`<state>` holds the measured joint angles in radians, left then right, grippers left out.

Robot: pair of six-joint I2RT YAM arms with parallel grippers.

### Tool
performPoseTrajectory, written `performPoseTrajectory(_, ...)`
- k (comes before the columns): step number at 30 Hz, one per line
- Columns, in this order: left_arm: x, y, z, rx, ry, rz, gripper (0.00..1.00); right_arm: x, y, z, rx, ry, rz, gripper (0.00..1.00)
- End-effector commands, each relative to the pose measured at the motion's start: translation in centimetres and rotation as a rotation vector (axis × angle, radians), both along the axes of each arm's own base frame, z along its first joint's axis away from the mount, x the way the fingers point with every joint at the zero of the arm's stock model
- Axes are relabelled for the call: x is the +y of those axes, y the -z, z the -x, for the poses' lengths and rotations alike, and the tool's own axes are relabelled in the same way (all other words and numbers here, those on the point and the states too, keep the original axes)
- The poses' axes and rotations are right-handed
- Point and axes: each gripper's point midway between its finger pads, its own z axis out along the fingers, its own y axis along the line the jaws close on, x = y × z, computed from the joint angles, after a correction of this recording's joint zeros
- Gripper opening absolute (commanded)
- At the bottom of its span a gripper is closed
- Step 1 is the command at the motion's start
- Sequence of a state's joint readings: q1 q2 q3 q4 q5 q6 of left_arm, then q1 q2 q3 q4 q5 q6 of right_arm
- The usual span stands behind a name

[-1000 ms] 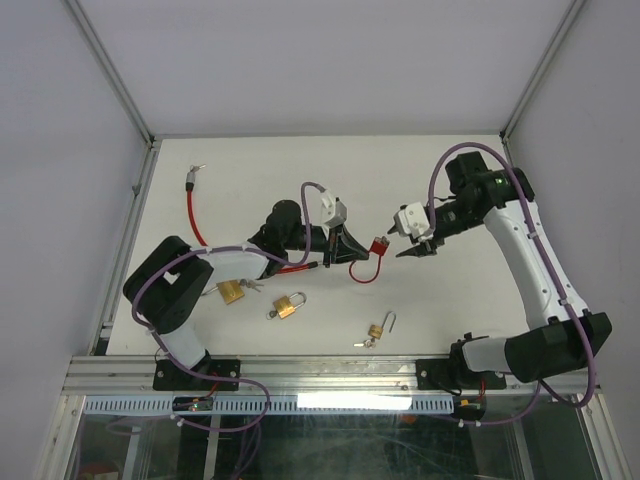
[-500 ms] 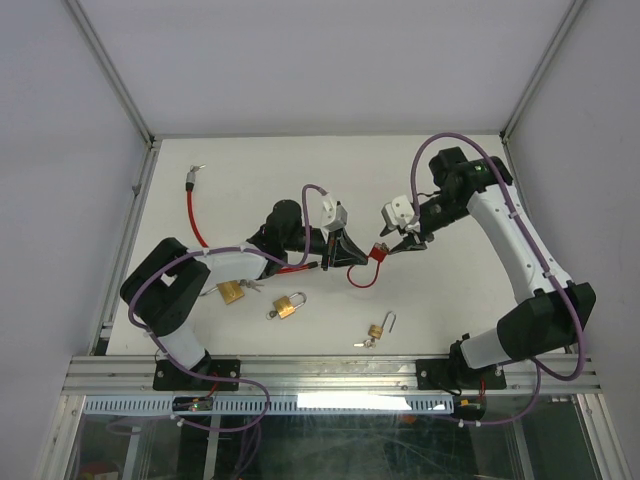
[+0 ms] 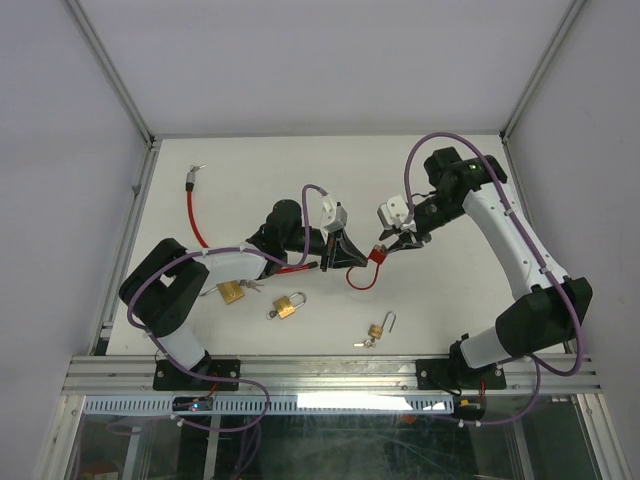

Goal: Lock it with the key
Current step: Lock the lock.

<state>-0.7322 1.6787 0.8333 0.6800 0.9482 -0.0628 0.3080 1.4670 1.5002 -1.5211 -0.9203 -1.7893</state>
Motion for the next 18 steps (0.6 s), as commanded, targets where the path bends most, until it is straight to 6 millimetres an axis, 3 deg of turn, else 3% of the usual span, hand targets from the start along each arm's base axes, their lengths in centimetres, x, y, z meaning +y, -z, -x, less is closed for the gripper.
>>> performPoseTrajectory(1,-0.30,-4.59,0.32,-0.132,0.040,0.100,0.00,0.28,-0.84,0.01,-0.008,-0.001,-0.003,0.35)
performPoseTrajectory(6,-0.33,-4.67,0.36,-0.132,0.042,0.101,0.00,0.34,-0.81,0.00,0.004,0.006,0.005,0.29)
performPoseTrajectory(10,-0.31,-4.69,0.31,-0.132,0.038,0.102,0.00,0.42,-0.67,0.16,0.018,0.009,0.011,0.17)
performPoseTrajectory(18,-0.30,-4.85,-0.07,-0.137,0.013,0.101,0.00,0.45,-0.82,0.41,0.021,0.013,0.011,0.08)
